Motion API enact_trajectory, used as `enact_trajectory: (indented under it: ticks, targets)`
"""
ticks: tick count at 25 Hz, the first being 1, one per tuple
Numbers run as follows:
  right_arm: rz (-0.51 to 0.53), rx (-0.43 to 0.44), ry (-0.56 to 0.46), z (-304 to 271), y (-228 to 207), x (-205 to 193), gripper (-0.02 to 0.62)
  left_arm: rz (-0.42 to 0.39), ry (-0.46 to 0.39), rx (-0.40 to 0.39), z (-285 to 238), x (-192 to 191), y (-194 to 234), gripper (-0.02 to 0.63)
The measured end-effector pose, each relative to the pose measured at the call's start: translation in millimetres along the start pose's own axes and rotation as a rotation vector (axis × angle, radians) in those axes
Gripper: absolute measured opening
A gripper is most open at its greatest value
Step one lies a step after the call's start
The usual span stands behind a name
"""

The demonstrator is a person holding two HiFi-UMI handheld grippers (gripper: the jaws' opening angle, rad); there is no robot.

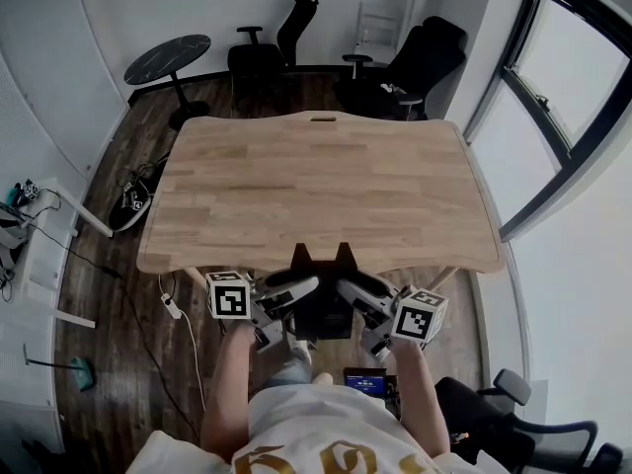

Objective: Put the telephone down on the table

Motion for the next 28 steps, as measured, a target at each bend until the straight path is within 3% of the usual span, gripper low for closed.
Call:
enact_trajectory:
  ticks: [7,18,28]
  targets:
    - [-0.023,-0.016,0.011,-36.1,-50.4,36.6,0.192,0.012,0.006,-0.009,-10.3,46.8,58.2,0.199]
    - [-0.054,-0.046,0.044,-130.6,-130.9,119.0,0.192,0.057,0.004,-0.02,-5.7,153.8,161.6,0.201]
    - [-0.083,-0.061,0.046,-198.7,-177.5,154.2,0.192,0.075,0.02,-0.024,10.1,214.2,229.8,0.201]
Point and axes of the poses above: the fingertips, and each gripper's own axes: z backward along the fingers, y to its left, x out of its top, the point moved 9 cm from there along z, backward along the fingers, and after that the axes turned 9 degrees about y, right-handed, at the moved point
